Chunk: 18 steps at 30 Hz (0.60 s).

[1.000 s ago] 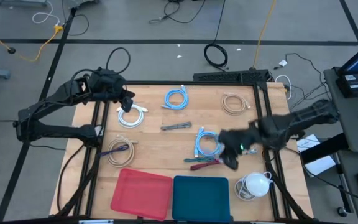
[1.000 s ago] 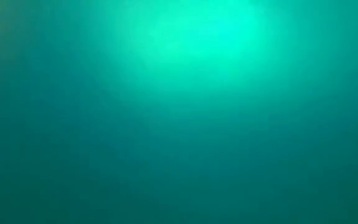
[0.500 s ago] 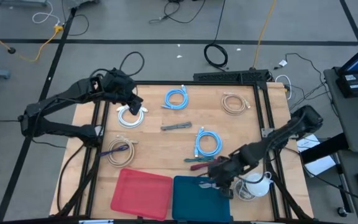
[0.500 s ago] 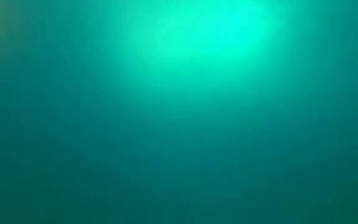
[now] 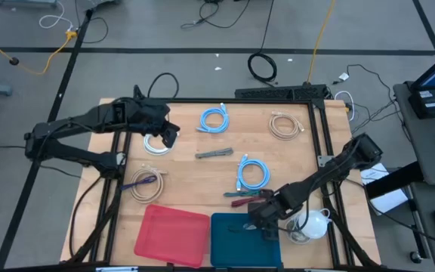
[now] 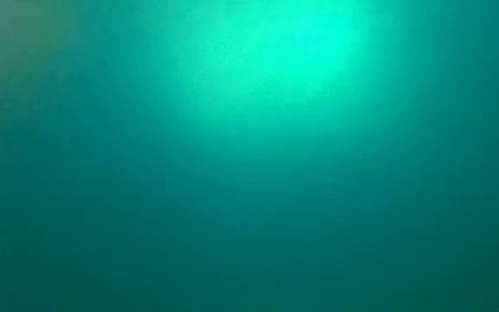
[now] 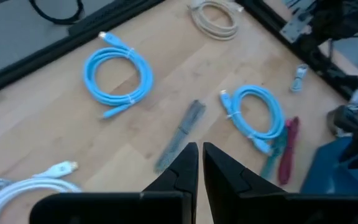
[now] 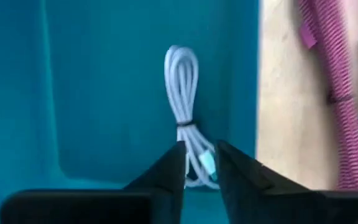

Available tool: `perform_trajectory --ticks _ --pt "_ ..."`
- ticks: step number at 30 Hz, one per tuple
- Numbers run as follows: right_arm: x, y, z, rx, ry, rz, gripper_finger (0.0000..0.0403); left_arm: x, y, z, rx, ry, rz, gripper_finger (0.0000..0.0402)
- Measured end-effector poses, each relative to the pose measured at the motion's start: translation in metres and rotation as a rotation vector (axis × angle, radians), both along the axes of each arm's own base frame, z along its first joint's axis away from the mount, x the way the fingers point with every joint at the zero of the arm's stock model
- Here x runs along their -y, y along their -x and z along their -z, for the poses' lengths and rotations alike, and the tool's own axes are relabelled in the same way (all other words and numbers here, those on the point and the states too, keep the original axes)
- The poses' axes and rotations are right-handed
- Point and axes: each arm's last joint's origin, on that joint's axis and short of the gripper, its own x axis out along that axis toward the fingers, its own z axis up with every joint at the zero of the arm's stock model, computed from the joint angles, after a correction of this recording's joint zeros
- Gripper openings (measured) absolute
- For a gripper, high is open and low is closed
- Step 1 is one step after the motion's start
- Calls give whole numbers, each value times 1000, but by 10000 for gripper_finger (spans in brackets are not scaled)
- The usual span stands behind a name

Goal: Pick & Place USB Port
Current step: Put the top right white USB cable into the blue bin, then put the white HDMI cable into the red bin

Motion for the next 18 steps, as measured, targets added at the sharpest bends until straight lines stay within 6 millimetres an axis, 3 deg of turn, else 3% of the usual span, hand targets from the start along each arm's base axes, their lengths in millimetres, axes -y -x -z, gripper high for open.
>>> perform_trajectory --ticks 4,9,14,18 --pt "7 0 -23 103 -42 42 125 10 -3 -3 34 -4 29 26" --pt "37 2 -79 381 -139 147 139 7 2 2 -72 -109 -13 26" --pt "71 13 -149 818 -248 288 133 -24 31 22 -398 -115 -177 26" --pt "87 37 -196 1152 -204 365 132 -68 55 51 -562 -7 -284 26"
